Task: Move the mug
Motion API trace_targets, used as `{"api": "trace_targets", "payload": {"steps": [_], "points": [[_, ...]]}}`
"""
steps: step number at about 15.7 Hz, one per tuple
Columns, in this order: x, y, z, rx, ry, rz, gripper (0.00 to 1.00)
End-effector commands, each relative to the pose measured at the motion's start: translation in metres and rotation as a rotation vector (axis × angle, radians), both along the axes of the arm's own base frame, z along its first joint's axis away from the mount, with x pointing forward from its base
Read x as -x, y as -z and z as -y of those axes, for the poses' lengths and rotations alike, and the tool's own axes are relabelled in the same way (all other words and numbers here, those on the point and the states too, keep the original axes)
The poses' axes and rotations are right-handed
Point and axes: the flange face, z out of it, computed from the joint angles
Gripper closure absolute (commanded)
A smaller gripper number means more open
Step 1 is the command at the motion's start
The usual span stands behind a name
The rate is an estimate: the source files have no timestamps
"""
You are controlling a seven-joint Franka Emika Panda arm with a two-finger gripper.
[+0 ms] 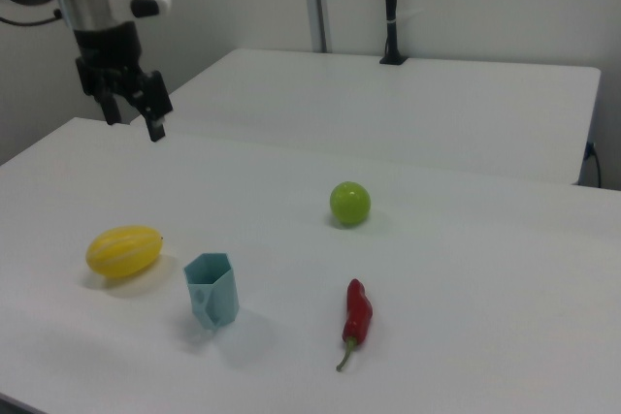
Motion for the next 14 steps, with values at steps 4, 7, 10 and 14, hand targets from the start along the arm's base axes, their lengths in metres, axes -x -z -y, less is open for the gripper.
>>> {"api": "trace_targets", "payload": {"steps": [4,7,10,14], "points": [[-0.007,-0.014,-0.038,-0.011,-0.001,0.002,0.0],[-0.013,-0.011,-0.036,-0.005,-0.068,0.049,0.0],[-0.024,-0.008,-0.022,-0.017,-0.088,0.088,0.0],[-0.035,-0.004,-0.014,-0.019,-0.092,0.118,0.0]]}}
